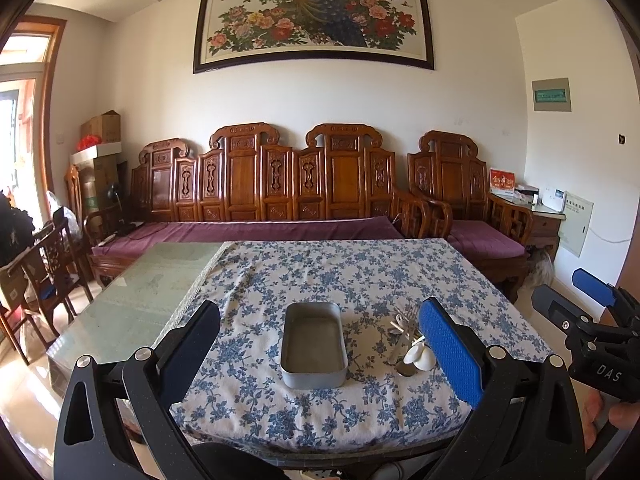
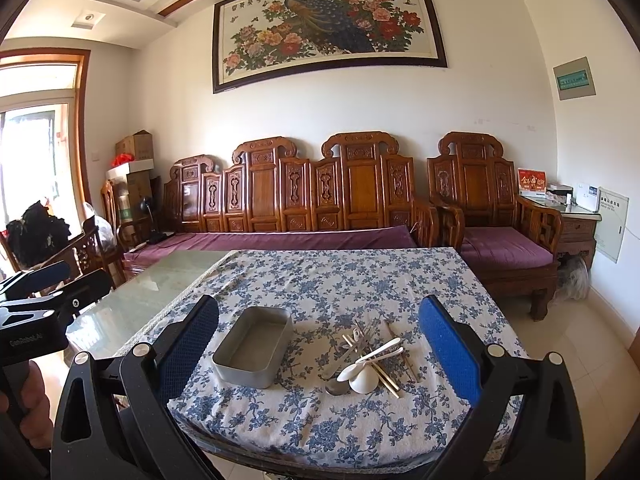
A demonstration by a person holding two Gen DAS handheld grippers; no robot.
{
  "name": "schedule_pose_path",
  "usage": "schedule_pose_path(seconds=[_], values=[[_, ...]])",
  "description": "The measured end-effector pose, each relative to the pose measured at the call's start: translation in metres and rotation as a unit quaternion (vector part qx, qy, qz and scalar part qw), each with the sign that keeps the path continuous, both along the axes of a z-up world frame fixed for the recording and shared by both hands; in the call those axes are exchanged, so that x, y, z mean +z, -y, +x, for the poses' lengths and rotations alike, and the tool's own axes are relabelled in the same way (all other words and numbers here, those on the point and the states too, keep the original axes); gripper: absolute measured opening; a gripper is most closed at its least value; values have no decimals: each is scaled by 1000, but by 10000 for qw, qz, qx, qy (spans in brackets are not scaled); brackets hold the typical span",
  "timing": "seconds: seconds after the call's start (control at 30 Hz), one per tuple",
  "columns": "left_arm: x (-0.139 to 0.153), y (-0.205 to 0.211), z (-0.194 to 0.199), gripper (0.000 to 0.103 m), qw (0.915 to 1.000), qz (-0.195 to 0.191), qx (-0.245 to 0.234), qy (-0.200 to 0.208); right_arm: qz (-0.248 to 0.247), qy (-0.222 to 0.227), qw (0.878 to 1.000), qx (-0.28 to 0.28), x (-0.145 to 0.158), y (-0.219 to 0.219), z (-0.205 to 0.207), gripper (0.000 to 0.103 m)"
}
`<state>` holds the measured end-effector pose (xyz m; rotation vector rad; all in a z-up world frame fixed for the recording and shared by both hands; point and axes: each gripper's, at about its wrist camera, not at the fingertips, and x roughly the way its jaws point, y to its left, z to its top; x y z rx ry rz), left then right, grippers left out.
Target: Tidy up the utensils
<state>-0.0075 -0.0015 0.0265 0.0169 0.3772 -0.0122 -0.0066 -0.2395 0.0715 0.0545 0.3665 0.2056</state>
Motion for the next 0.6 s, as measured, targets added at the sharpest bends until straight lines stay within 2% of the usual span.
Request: schedule_pose_path(seconds=[0.6], values=[[2, 2, -4, 97, 10000, 67, -19, 54, 13, 38, 10000, 5, 3, -1, -2, 101]])
